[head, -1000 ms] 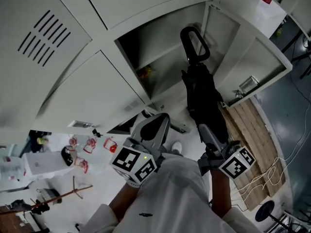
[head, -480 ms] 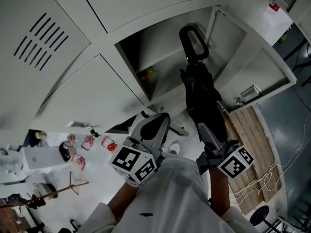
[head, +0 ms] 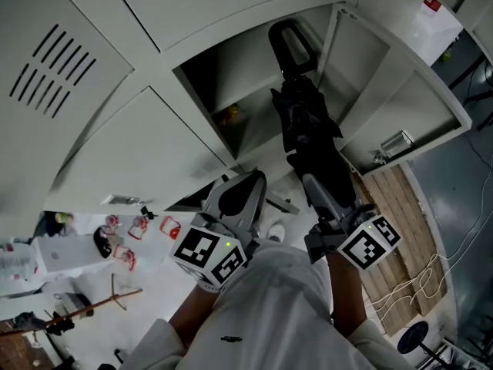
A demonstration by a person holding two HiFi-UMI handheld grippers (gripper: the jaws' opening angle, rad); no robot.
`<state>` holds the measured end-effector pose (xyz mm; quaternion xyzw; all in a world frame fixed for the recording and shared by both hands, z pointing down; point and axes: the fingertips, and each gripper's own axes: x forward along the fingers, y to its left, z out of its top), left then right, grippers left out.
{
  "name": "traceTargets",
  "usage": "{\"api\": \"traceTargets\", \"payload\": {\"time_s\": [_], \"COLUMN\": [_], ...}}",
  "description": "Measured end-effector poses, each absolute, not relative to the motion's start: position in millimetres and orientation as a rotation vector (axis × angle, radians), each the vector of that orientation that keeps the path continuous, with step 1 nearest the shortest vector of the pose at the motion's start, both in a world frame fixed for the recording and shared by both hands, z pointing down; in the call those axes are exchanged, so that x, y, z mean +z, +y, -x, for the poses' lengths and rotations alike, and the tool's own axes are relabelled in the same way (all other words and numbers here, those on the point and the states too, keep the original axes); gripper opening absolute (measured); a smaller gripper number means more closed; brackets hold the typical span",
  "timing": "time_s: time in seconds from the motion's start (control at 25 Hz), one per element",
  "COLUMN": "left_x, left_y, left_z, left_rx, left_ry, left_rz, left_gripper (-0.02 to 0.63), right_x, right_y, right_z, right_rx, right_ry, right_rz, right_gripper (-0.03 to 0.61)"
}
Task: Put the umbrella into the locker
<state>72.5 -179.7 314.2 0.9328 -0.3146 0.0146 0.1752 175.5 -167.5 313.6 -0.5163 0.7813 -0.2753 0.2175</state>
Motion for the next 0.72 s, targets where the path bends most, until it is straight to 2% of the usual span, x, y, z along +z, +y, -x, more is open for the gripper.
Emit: {"api": "traceTargets", "payload": {"time_s": [0.72], "left_x": [304.4], "left_y": [-189.7], "left_z": [-61.1], "left_rx": [0.004], "left_ry": [-0.949], "left_rz": [-2.663], "left_gripper": [0.018], "right_x": [287.6], "right_y": [-226.7], "right_z": [-166.5], "right_rx": [-0.633], "right_ry": [2.257], "right_rz": [1.491], "right_gripper": [0.284]}}
